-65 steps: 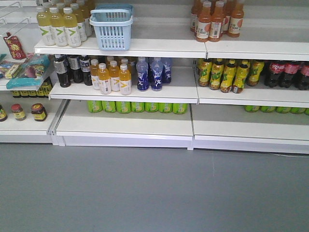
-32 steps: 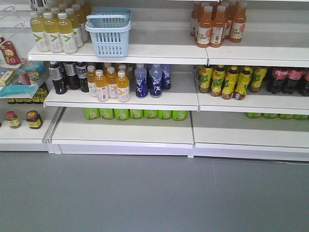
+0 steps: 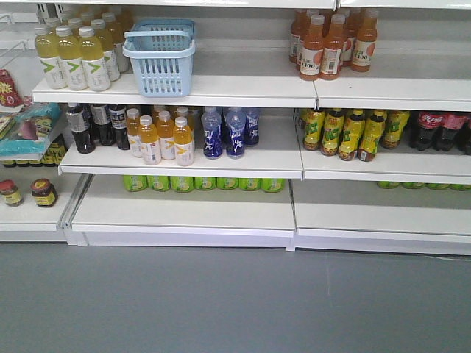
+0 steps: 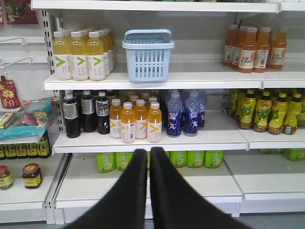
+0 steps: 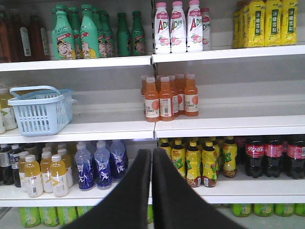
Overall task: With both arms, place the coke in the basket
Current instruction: 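Drive the base toward the shelf holding the light-blue basket, then approach closer, aligning the left gripper with the light-blue basket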
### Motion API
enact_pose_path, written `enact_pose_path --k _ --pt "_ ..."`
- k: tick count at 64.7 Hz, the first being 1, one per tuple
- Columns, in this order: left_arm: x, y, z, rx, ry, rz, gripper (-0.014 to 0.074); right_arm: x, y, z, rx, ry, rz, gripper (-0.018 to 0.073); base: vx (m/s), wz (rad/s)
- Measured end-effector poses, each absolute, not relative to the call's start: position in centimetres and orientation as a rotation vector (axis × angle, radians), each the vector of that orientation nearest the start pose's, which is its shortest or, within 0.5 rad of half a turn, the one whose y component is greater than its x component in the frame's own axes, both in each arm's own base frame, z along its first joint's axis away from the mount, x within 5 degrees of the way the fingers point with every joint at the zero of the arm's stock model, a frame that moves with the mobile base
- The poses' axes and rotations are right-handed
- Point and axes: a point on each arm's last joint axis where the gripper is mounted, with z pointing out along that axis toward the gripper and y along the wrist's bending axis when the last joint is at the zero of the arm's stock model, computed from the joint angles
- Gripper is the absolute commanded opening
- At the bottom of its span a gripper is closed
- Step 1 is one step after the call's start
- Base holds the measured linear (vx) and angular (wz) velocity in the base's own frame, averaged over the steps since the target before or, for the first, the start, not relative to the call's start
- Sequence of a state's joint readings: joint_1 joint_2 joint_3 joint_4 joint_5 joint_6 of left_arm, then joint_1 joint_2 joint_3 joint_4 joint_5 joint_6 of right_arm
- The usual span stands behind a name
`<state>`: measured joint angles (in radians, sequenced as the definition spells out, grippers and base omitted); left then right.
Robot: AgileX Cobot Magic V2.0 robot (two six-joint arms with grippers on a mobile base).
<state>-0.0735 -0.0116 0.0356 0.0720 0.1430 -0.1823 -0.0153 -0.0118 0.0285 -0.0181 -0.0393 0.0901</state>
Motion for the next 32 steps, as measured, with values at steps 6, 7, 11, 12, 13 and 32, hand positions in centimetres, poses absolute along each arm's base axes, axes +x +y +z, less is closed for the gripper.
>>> enact_pose_path --k 6,7,11,12,13,32 --pt "5.66 -0.32 18.88 -0.039 1.651 -0.132 -0.0005 5.62 -0.08 20.78 0.063 1.460 0.047 -0.0005 0.11 -0.01" --pt "5.66 -0.32 18.88 -0.039 1.651 -0.132 -0.0005 5.62 -0.08 20.78 0.063 1.460 0.047 -0.0005 0.11 -0.01" --pt "5.66 -0.32 18.88 -0.039 1.651 -0.132 -0.0005 5.62 -0.08 20.78 0.063 1.460 0.047 -0.0005 0.11 -0.01" --pt "5.66 -0.32 18.88 -0.039 1.651 -0.132 -0.0005 5.62 -0.08 20.78 0.063 1.460 0.047 -0.0005 0.11 -0.01" --pt "5.66 -0.32 18.88 -0.039 1.651 -0.132 -0.0005 5.62 -0.08 20.78 0.063 1.460 0.047 -0.0005 0.11 -0.01" --pt "5.66 -0.32 18.88 -0.039 1.651 -0.132 -0.0005 5.62 -0.08 20.78 0.063 1.460 0.047 -0.0005 0.10 -0.01"
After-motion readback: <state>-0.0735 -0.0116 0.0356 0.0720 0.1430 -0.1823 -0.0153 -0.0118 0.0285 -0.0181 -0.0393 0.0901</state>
